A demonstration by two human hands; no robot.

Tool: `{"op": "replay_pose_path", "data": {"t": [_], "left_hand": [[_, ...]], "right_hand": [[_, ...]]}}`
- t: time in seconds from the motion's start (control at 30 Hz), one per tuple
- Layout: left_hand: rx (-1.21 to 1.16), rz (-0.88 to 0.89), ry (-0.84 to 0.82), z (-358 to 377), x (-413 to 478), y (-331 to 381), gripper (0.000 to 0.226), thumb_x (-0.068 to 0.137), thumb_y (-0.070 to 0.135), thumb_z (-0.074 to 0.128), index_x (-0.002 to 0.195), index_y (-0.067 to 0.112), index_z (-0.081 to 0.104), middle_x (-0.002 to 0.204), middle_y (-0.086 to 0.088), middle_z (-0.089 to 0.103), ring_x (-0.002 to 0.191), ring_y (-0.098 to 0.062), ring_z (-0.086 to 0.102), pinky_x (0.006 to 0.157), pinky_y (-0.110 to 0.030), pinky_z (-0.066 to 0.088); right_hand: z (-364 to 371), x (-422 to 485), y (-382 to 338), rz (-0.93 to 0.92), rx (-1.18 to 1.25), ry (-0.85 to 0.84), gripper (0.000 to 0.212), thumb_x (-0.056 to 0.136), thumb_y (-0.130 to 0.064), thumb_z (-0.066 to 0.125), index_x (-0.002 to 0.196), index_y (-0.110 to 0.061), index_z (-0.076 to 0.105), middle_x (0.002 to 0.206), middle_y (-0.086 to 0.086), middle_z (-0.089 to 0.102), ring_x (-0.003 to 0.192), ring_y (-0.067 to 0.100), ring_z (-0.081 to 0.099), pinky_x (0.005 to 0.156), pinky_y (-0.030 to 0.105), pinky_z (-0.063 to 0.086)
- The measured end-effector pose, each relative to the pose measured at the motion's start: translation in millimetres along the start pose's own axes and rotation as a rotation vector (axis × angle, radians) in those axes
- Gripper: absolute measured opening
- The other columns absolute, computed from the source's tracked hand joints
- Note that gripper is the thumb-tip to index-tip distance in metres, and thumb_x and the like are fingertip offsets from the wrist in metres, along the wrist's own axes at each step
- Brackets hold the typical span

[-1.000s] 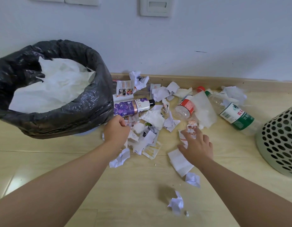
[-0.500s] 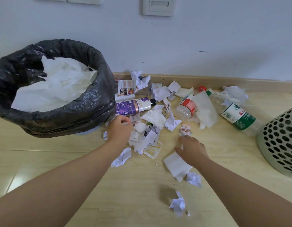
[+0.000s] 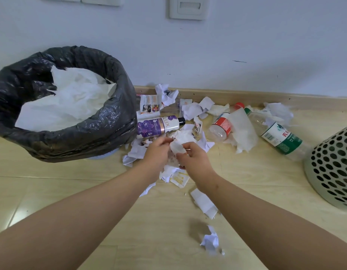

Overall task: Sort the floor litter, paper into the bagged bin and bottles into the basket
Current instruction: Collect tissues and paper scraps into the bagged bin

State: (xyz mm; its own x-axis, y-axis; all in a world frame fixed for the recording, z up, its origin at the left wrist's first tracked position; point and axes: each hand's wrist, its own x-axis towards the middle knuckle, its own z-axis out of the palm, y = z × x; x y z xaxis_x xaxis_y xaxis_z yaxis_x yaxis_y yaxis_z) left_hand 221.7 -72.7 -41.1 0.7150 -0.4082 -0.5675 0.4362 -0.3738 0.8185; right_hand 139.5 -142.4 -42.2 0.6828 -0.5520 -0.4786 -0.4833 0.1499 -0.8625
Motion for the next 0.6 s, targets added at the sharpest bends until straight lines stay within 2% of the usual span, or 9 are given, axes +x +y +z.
{"op": "replay_pose_path", "data": {"t": [0.07,0.17,0.23,0.3,0.37,0.43,0.5,0.57,0.6], "left_hand": [[-0.015,-0.054,-0.015,-3.0,-0.8,-1.6,0.019,0.100,0.029,0.042,0.107,0.024,0.058,0.107,-0.003,0.062,0.099,-0.023,0.061,0.086,-0.038,0.052],[0.029,-0.070,-0.075,-11.0,-2.1,-4.6,0.021,0.095,0.043,0.047,0.108,0.028,0.054,0.098,0.004,0.059,0.083,-0.013,0.057,0.072,-0.031,0.051],[0.134,-0.028,-0.129,-14.0,-0.6,-9.0,0.028,0.093,0.037,0.054,0.118,0.023,0.056,0.111,-0.001,0.060,0.092,-0.016,0.057,0.084,-0.038,0.051],[0.227,-0.003,-0.143,-15.7,0.8,-11.5,0.036,0.092,0.030,0.057,0.126,0.019,0.054,0.122,-0.005,0.058,0.108,-0.023,0.058,0.092,-0.037,0.047],[0.255,0.012,-0.112,-17.4,3.5,-13.3,0.031,0.093,0.024,0.056,0.122,0.017,0.058,0.121,-0.008,0.060,0.105,-0.025,0.059,0.087,-0.035,0.048],[0.245,0.023,-0.063,-18.7,6.6,-15.3,0.025,0.093,0.017,0.054,0.117,0.015,0.060,0.115,-0.008,0.062,0.096,-0.023,0.060,0.081,-0.035,0.051],[0.243,0.036,-0.012,-19.9,9.8,-17.4,0.026,0.094,0.014,0.052,0.119,0.015,0.059,0.112,-0.007,0.061,0.095,-0.023,0.061,0.079,-0.034,0.052],[0.251,0.060,0.044,-21.4,14.1,-18.3,0.026,0.094,0.013,0.050,0.118,0.016,0.060,0.112,-0.006,0.061,0.100,-0.026,0.060,0.082,-0.037,0.051],[0.260,0.078,0.078,-22.3,15.5,-17.5,0.025,0.094,0.012,0.048,0.116,0.016,0.060,0.112,-0.007,0.061,0.100,-0.027,0.060,0.083,-0.038,0.050]], "right_hand": [[6.6,-1.0,-0.4,0.021,0.033,-0.045,0.020,0.090,-0.003,0.048,0.090,-0.021,0.057,0.089,0.005,0.061,0.081,0.021,0.057,0.080,0.036,0.050],[9.5,-1.2,2.3,0.053,-0.045,-0.097,0.020,0.091,-0.004,0.044,0.094,-0.016,0.060,0.089,0.006,0.058,0.081,0.021,0.051,0.074,0.032,0.042],[11.0,-0.1,7.1,0.086,-0.007,-0.145,0.021,0.095,-0.007,0.043,0.098,-0.014,0.062,0.094,0.008,0.062,0.086,0.021,0.056,0.082,0.033,0.047],[11.5,-0.9,9.0,0.122,0.147,-0.181,0.020,0.097,-0.008,0.044,0.100,-0.012,0.063,0.092,0.006,0.066,0.087,0.019,0.063,0.086,0.029,0.051],[10.4,-0.1,9.9,0.157,0.275,-0.192,0.021,0.097,-0.007,0.043,0.100,-0.010,0.064,0.085,0.005,0.066,0.079,0.016,0.063,0.079,0.023,0.052],[8.3,2.3,10.0,0.175,0.314,-0.187,0.024,0.097,-0.007,0.043,0.090,-0.013,0.065,0.077,0.002,0.065,0.072,0.012,0.061,0.070,0.019,0.051],[10.1,6.0,7.8,0.178,0.264,-0.160,0.022,0.096,-0.011,0.045,0.089,-0.012,0.066,0.079,0.004,0.067,0.073,0.013,0.060,0.070,0.019,0.050],[9.9,12.7,4.5,0.144,0.062,-0.054,0.022,0.095,-0.016,0.046,0.100,-0.009,0.067,0.095,0.011,0.068,0.081,0.017,0.057,0.075,0.026,0.047],[8.3,17.0,2.6,0.114,-0.071,0.016,0.025,0.096,-0.017,0.045,0.108,-0.010,0.065,0.103,0.011,0.067,0.084,0.016,0.055,0.073,0.025,0.045]]}}
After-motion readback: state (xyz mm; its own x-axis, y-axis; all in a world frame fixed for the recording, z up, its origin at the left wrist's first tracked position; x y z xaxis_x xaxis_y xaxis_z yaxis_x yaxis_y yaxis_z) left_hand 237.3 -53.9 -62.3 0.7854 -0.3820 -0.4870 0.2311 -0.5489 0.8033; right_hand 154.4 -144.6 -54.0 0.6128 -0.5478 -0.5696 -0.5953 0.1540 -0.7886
